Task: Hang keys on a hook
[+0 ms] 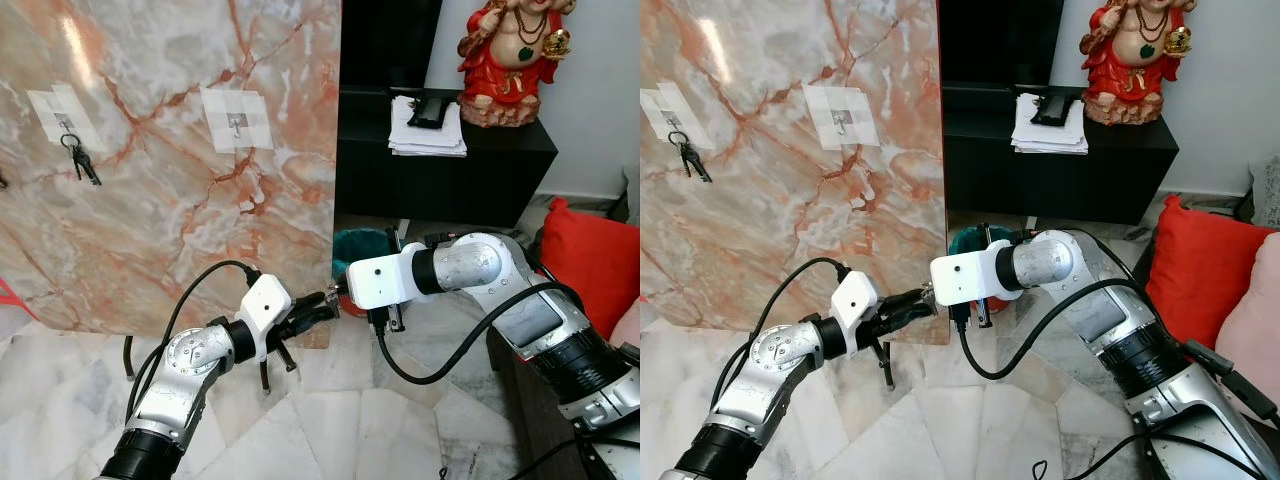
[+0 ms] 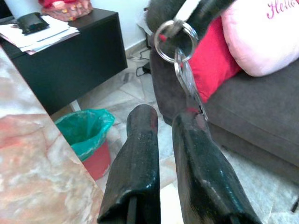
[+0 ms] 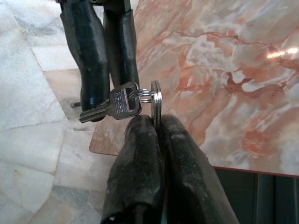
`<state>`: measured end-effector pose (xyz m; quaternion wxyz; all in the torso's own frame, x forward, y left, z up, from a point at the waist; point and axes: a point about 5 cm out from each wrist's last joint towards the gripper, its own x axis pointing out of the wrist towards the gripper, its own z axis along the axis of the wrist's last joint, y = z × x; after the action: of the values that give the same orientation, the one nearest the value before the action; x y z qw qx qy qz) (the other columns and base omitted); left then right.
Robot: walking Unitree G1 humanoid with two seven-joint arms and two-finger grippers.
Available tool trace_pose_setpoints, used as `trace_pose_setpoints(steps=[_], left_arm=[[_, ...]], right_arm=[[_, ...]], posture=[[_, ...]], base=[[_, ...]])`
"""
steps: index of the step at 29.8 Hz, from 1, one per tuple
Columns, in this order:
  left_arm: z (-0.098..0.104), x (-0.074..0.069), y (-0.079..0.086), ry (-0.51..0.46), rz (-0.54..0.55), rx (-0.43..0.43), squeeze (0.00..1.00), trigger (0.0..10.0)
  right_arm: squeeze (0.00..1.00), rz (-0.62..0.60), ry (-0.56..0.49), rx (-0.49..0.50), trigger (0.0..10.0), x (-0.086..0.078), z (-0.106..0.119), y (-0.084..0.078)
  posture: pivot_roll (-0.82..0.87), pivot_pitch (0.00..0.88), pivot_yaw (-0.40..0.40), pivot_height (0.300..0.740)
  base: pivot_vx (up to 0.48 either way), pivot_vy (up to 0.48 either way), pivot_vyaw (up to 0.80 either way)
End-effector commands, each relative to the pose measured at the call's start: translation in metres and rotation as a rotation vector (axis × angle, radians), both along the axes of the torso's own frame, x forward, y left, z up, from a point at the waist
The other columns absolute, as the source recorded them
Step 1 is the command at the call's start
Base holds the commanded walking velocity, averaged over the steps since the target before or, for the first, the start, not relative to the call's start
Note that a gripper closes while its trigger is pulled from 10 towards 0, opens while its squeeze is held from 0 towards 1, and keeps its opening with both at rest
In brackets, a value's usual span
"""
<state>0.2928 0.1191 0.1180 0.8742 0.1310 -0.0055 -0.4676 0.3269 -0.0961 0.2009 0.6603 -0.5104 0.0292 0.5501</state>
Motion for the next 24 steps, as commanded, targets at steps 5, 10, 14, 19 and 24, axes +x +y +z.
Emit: trace_pose_setpoints(steps=[5, 10, 14, 19, 24], left_arm=[[-0.0038, -0.0005, 0.0047, -0.027, -0.021, 0.092, 1.0, 10.0], [-0.0039, -0.0005, 0.0058, -0.042, -0.031, 0.118, 1.0, 10.0], [-0.0009, 0.002, 0.0054, -0.068, -0.006, 0.094, 0.0, 10.0], [0.0025, 0.006, 0.0067, -0.098, 0.027, 0.085, 0.0, 10.0], [0.0047, 0.0094, 0.0083, -0.1, 0.049, 0.055, 0.0, 10.0]], right_arm=[[0.0, 0.012, -0.022, 0.001, 0.0, -0.001, 0.0076, 0.0012], [0.0, 0.011, -0.018, -0.002, 0.0, -0.001, 0.0062, 0.0013], [0.0, 0.008, -0.017, -0.008, 0.0, -0.0009, 0.0049, 0.0008], [0.0, 0.007, -0.017, -0.01, 0.0, -0.0008, 0.0046, 0.0003], [0.0, 0.005, -0.014, -0.011, 0.0, -0.001, 0.0037, -0.0003]], posture=[[0.01, 0.076, 0.02, 0.74], [0.02, 0.074, 0.021, 0.74], [0.01, 0.073, 0.021, 0.74], [0.01, 0.069, 0.023, 0.74], [0.01, 0.067, 0.024, 0.74]], base=[[0.0, 0.0, 0.0], [0.0, 0.0, 0.0], [0.0, 0.0, 0.0], [0.0, 0.0, 0.0], [0.0, 0.0, 0.0]])
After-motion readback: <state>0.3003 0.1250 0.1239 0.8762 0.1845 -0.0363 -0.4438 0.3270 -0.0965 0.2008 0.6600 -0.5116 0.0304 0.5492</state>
